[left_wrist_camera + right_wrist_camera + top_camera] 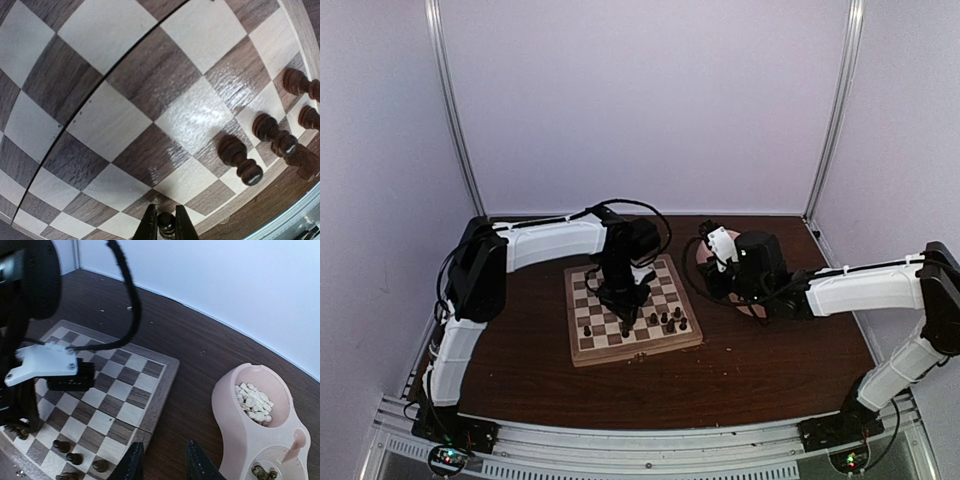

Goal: Set up the chess pieces on the board
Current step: Pick up the pawn from the chessboard.

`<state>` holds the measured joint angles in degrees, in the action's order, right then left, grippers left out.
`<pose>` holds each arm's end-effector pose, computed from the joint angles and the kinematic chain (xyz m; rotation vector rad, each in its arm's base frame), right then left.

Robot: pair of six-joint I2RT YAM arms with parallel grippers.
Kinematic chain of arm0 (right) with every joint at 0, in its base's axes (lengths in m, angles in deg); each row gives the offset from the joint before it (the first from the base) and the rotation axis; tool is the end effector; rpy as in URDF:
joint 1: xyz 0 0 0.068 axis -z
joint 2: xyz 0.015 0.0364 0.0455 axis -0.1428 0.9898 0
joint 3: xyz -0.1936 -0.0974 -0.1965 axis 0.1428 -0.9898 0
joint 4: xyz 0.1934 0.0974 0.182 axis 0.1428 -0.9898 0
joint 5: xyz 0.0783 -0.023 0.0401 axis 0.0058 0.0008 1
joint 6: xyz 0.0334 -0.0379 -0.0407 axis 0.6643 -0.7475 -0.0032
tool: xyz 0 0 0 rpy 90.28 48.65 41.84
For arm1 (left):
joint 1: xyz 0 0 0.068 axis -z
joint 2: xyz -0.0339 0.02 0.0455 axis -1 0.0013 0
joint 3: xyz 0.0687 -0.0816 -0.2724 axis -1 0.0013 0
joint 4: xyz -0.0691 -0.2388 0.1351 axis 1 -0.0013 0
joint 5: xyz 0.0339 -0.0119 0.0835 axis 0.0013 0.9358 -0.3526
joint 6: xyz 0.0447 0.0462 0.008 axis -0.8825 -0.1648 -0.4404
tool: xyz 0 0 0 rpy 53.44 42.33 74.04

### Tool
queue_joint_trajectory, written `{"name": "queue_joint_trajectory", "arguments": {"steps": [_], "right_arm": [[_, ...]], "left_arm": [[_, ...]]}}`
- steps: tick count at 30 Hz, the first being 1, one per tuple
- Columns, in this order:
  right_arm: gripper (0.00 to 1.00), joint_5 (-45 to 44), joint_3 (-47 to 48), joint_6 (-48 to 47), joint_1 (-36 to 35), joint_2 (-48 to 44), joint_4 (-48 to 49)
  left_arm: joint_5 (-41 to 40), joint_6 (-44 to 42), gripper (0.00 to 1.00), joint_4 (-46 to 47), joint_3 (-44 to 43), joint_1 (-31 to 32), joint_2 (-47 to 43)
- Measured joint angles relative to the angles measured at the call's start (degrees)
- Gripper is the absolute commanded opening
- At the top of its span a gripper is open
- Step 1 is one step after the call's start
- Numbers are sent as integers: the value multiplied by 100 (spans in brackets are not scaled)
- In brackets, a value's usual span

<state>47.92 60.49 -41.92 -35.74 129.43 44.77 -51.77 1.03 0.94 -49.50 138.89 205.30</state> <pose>0.2611 0.2411 0.2194 -0.6652 1.8961 0.3389 0.3170 -0.3778 0.1763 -0.6107 -3.0202 0.2905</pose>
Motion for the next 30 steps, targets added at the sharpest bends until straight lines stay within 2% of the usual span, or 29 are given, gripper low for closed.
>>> {"name": "queue_joint_trajectory", "arguments": {"steps": [4,8,12,16,21,26,30], "right_arm": [[32,1005,-216,-197,-81,-188,262],[32,1910,-175,-463,-483,-142,363],[31,2328,83,-608,-855,262,376],[31,2299,96,-649,-1130,516,466],[32,1799,-4,-678,-1427,549,791],[32,1475,-94,-636,-1633,660,1126],[31,1364,20,-634,-1801,1102,1244]], "left_arm": [[15,24,6,164,42,-28,-63],[44,63,6,291,146,-39,-109],[63,107,6,361,210,-39,-109],[74,173,5,468,308,-39,-114],[129,308,5,636,522,-61,-210],[120,535,5,1093,1134,-133,-581],[131,719,5,1563,1622,-227,-885]]}}
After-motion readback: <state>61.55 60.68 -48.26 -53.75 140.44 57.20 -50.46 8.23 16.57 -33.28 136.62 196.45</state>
